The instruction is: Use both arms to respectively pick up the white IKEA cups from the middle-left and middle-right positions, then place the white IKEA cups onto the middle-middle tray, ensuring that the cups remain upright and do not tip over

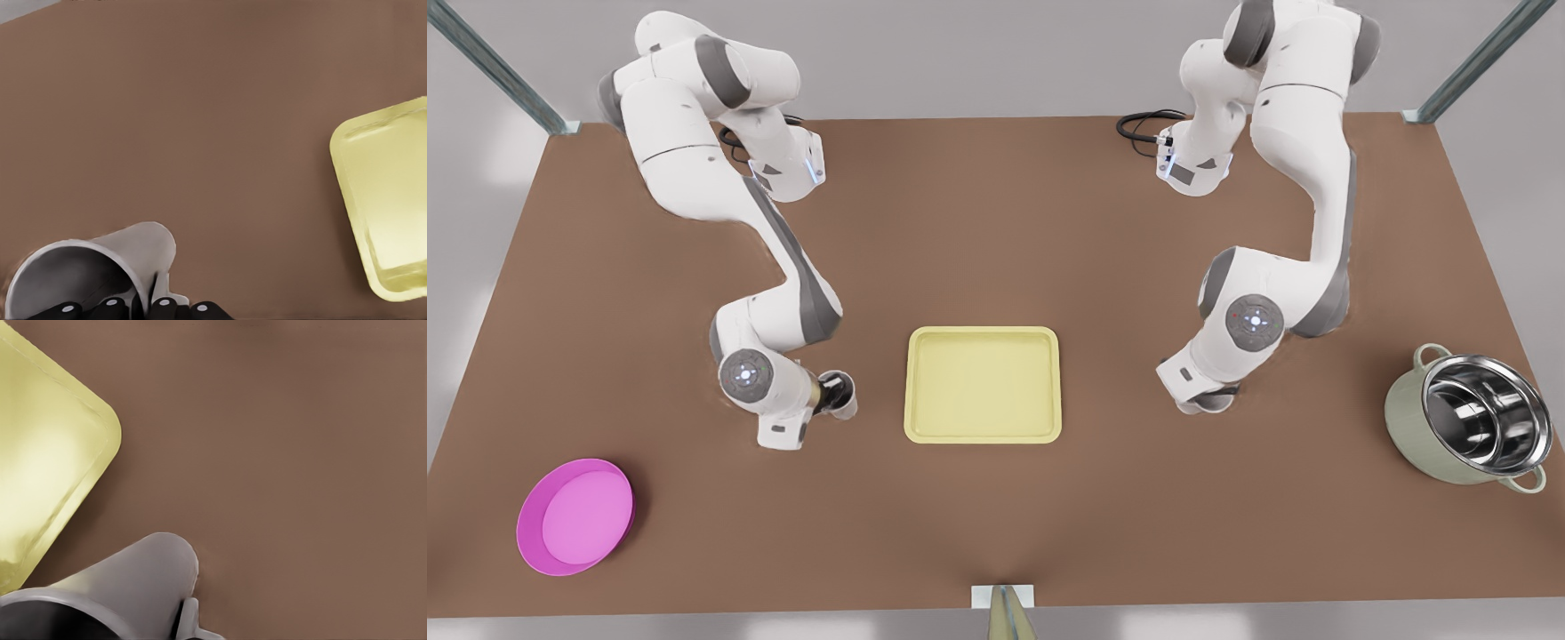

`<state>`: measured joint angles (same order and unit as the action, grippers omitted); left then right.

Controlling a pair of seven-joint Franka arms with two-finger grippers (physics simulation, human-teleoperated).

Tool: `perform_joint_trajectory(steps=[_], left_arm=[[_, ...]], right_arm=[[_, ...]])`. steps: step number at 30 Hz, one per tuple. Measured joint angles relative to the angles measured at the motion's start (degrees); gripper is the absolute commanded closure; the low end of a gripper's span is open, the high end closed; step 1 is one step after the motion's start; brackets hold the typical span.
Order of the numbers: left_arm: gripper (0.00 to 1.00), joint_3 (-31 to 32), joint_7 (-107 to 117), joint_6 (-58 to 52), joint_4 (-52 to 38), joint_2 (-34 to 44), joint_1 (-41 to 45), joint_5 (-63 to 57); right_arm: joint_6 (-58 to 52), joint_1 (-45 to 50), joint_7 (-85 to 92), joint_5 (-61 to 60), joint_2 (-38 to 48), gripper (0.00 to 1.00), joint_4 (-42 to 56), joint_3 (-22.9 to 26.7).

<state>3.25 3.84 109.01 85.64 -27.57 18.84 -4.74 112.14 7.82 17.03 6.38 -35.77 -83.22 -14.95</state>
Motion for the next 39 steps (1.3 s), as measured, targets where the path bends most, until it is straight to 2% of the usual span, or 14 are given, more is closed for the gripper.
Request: perform_joint_trajectory(steps=[2,6,16,17,18,19,20,21,22,28,34,36,39], left_arm=[[0.79,3.8,6.0,-2.6,-6.9,-6.4,3.5,0.0],[0.79,8.2,17.7,0.4,-10.0,-13.1,4.8,0.0],[0.79,10.5,39.1,12.5,-9.7,-17.7,6.6,0.1],[0.79,10.6,40.7,13.0,-9.5,-18.2,6.7,0.1],[0.79,10.6,42.1,13.1,-9.1,-18.4,6.9,0.0],[0.79,10.6,43.5,13.0,-8.9,-18.6,7.2,0.0],[0.73,10.6,44.8,12.8,-8.8,-18.6,7.5,0.0],[0.18,10.6,46.0,12.8,-8.8,-18.7,7.7,0.1],[0.0,10.6,47.1,12.8,-8.7,-18.7,7.7,0.2],[0.0,10.6,51.6,13.2,-8.7,-18.5,7.8,1.5],[0.0,11.7,56.0,9.4,-8.8,-15.4,6.8,0.8],[0.0,15.3,57.1,5.5,-9.2,-12.5,3.3,0.6],[0.0,17.8,56.1,-7.9,-19.7,-8.0,-9.4,-0.2]], right_arm=[[-0.2,6.0,-0.6,0.7,-4.4,0.79,4.7,0.0],[0.4,14.6,-3.6,0.4,-11.4,0.79,12.2,-0.4],[7.6,15.5,-9.4,-1.7,-12.9,0.79,5.7,-0.4],[8.1,15.3,-9.8,-1.7,-12.9,0.58,5.4,-0.4],[8.5,15.3,-10.2,-1.7,-12.9,0.0,5.2,-0.4],[8.9,15.3,-10.7,-1.6,-12.9,0.0,5.2,-0.4],[9.2,15.2,-11.3,-1.3,-12.9,0.0,5.2,-0.4],[9.5,15.2,-12.1,-0.7,-12.9,0.0,5.1,-0.4],[9.8,15.1,-13.1,0.1,-12.9,0.0,5.2,-0.5],[10.3,15.3,-15.8,-0.5,-12.2,0.0,5.4,-0.4],[5.0,11.7,-16.3,-3.1,-3.2,0.0,3.4,-4.3],[0.7,8.2,-16.6,-4.5,0.4,0.0,4.1,-4.3],[-7.1,-3.3,-18.3,-2.8,1.9,0.0,7.5,-3.0]])
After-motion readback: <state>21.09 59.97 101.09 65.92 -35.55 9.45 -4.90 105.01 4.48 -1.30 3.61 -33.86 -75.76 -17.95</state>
